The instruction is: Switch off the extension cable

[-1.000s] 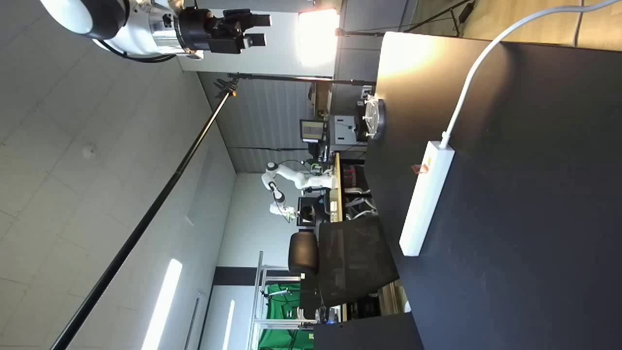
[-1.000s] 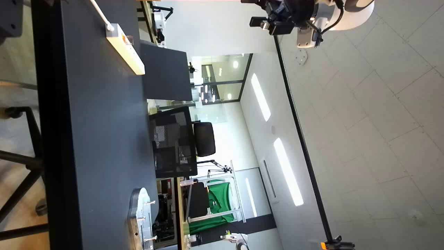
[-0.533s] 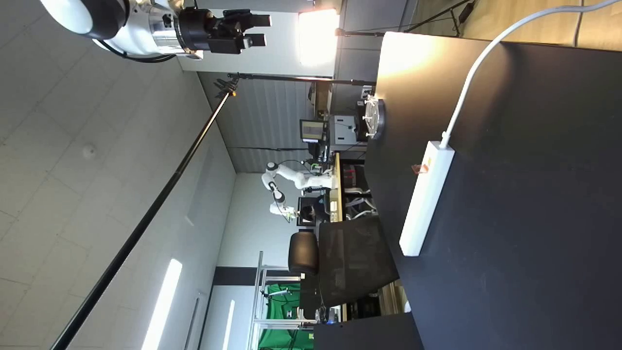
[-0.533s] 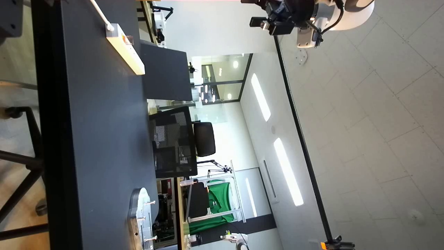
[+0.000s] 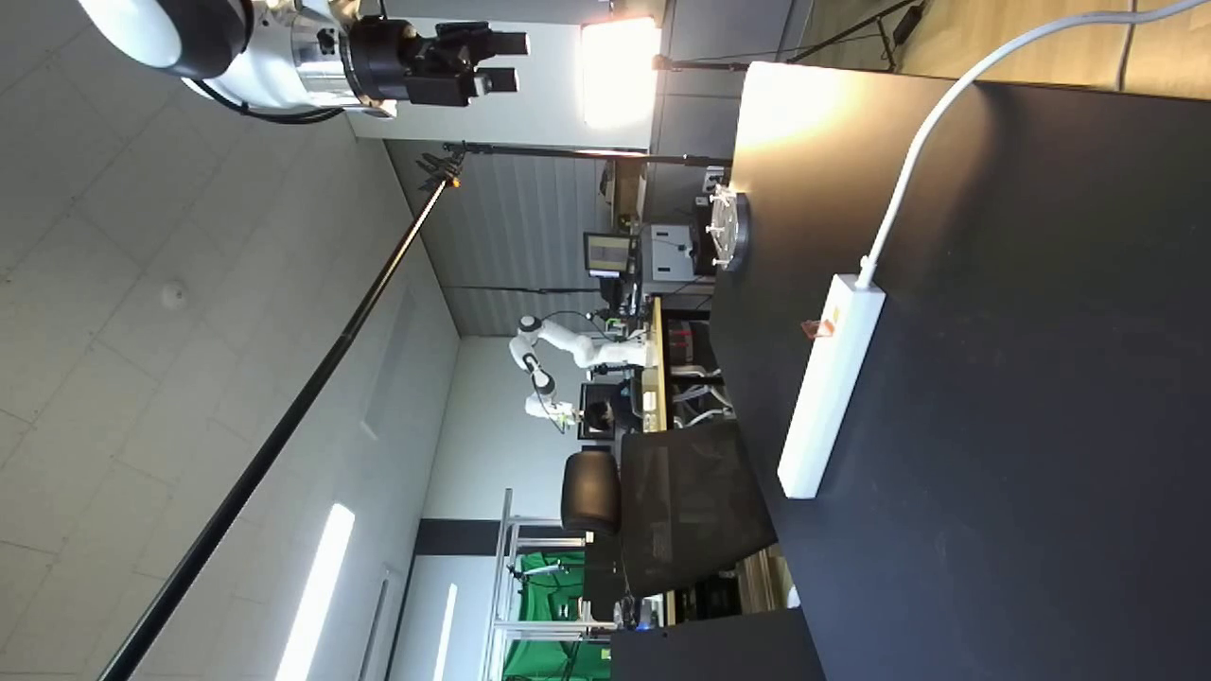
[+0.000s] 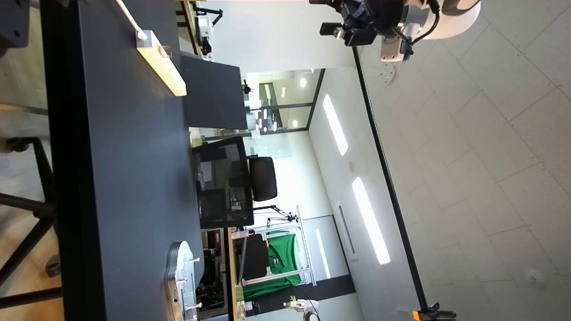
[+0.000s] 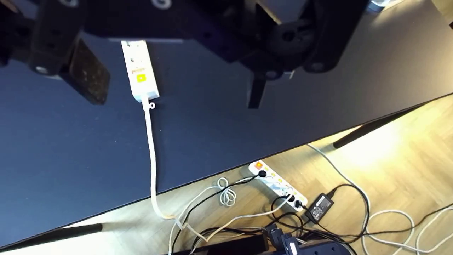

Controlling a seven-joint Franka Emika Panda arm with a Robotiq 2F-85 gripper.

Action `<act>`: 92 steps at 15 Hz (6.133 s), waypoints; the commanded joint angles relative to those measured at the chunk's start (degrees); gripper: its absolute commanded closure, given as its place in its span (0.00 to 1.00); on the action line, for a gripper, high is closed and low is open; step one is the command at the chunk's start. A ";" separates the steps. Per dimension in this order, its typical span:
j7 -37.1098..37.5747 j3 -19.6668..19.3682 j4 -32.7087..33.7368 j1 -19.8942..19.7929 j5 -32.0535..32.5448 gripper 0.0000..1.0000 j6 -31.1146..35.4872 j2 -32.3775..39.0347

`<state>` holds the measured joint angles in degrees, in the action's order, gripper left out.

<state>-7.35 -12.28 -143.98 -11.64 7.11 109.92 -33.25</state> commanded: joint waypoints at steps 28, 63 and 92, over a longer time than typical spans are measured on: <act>-15.82 4.81 1.29 10.21 -14.06 0.88 39.73 31.19; -3.50 11.63 25.89 7.78 -11.73 1.00 30.72 62.10; -2.06 11.33 26.45 9.58 -4.45 1.00 39.38 67.13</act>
<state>-11.93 -0.48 -118.73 -2.86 1.24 148.73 32.99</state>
